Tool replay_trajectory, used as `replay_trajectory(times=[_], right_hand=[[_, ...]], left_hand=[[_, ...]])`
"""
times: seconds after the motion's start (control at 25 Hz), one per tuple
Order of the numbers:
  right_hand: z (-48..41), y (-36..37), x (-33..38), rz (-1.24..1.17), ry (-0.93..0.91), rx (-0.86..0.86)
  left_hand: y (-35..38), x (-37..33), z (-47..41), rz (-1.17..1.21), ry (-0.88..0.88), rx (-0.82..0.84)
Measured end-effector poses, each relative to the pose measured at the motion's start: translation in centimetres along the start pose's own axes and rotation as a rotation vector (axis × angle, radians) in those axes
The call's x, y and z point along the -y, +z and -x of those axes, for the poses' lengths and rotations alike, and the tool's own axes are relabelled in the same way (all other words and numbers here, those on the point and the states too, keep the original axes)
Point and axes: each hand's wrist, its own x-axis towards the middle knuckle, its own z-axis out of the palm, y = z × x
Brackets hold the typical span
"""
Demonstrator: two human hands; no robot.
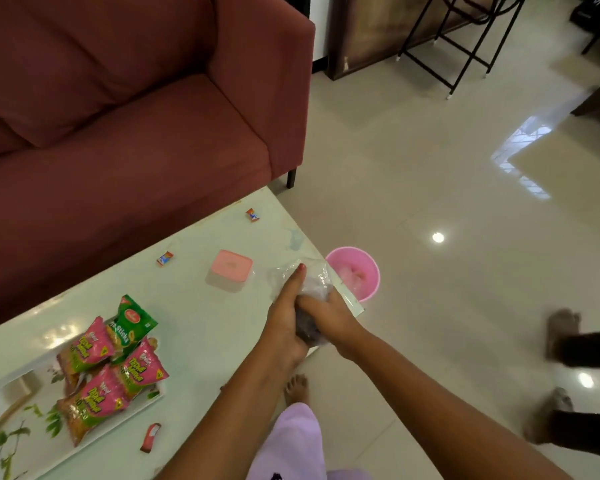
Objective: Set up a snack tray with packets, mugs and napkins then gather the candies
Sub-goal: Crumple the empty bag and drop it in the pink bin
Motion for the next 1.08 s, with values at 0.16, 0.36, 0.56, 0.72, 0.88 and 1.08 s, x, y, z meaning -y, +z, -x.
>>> replay_trajectory(times=[0.16, 0.36, 0.56, 0.72, 0.88, 1.08], right_hand=[[-4.6, -4.1, 0.5, 0.066, 0.083, 0.177], [-9.7, -7.5, -3.2, -0.028, 0.075, 0.208], [-14.9, -9.0, -7.1, 0.091, -0.052, 0.197], [-19.9, -10.8, -9.8, 0.157, -0.044, 0.040], [-25.4, -14.7, -13.3, 0.186, 0.038, 0.010], [-31.1, -18.2, -19.1, 0.300, 0.105, 0.056]], left_hand=[[2.8, 0.0, -5.3, -0.067, 0.097, -0.158], [3.8, -1.4, -12.1, -0.136, 0.207, -0.301], [6.1, -1.0, -20.2, -0.124, 0.135, -0.457], [9.0, 1.2, -24.5, -0.130, 0.182, -0.467], [12.3, 3.3, -31.1, -0.052, 0.136, -0.478], [12.4, 6.7, -39.1, -0.286, 0.005, -0.591]])
